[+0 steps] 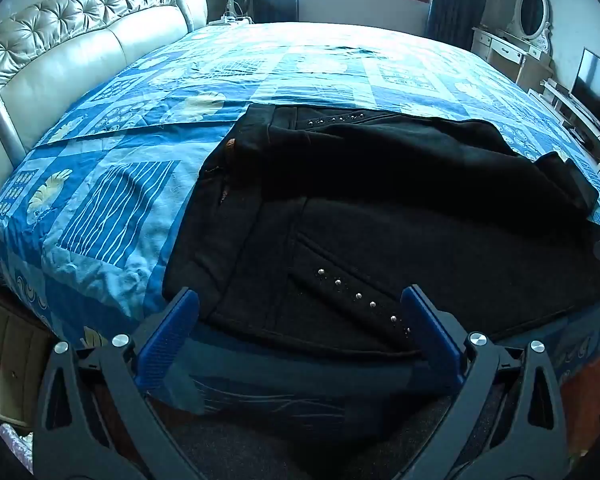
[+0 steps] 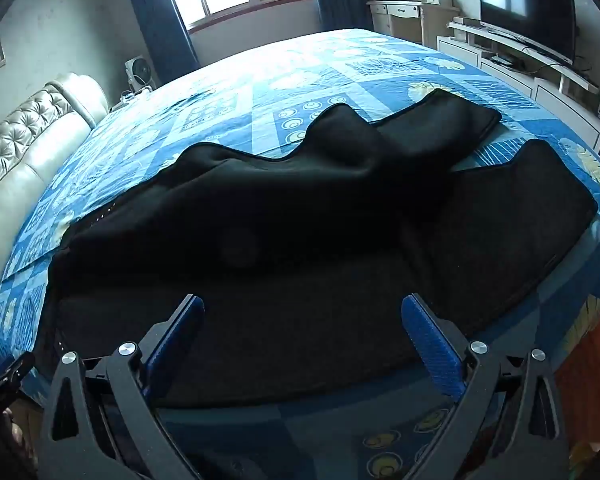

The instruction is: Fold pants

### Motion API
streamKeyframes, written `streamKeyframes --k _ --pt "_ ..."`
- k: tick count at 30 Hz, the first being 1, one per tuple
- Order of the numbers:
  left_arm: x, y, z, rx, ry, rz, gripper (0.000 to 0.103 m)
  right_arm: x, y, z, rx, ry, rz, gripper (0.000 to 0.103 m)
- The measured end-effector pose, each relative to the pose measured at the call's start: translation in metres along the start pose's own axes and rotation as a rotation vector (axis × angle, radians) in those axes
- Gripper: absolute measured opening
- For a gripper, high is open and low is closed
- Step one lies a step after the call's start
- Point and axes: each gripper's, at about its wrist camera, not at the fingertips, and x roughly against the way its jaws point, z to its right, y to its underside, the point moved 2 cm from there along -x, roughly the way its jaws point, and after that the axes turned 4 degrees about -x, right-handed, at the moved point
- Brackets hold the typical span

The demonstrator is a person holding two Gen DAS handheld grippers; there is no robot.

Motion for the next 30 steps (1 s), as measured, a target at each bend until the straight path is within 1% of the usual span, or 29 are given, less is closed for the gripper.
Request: streamKeyframes --k 2,3,4,5,6,7,8,9,10,14,20,30 --pt "0.0 -0.002 0.002 0.0 -0.001 -0.004 0.101 -0.001 -0.005 0.005 -0.014 -0.013 0.006 0.099" --pt "0.003 0.001 0.007 -0.013 -0.004 0.009 0.101 -0.001 -0.008 0.008 -0.024 -0.023 0.014 0.099" --pt "0.005 0.006 0.004 -0.008 0.015 0.015 0.101 0.004 0.001 0.003 0.028 0.016 0.04 0.099" --pt "0.003 0.004 0.004 -0.013 0.018 -0.003 0.101 0.006 0.004 0.001 0.044 0.033 0.041 0.099" --pt "0.006 0.005 0.005 -0.018 0.017 -0.001 0.101 0.007 0.005 -0.003 0.055 0.042 0.034 0.099" --pt "0.001 0.003 0.006 -0.022 0.016 -0.026 0.101 0.009 0.007 -0.004 0.063 0.051 0.029 0.099" --pt "0.001 0.002 0.008 -0.025 0.011 -0.027 0.101 0.009 0.01 -0.006 0.07 0.059 0.019 0.099" --pt "0.001 0.001 0.008 -0.024 0.01 -0.03 0.101 0.003 0.008 -0.013 0.08 0.08 -0.017 0.099" --pt "0.002 0.002 0.007 -0.024 0.012 -0.029 0.101 -0.001 0.009 -0.014 0.077 0.083 -0.034 0.099" --pt "0.002 0.003 0.008 -0.024 0.014 -0.038 0.101 -0.007 0.014 -0.017 0.093 0.082 -0.067 0.099" --pt "0.0 0.003 0.008 -0.025 0.0 -0.039 0.101 -0.009 0.019 -0.023 0.117 0.078 -0.083 0.099" --pt "-0.001 0.005 0.008 -0.027 -0.013 -0.043 0.101 -0.013 0.022 -0.021 0.112 0.078 -0.095 0.099"
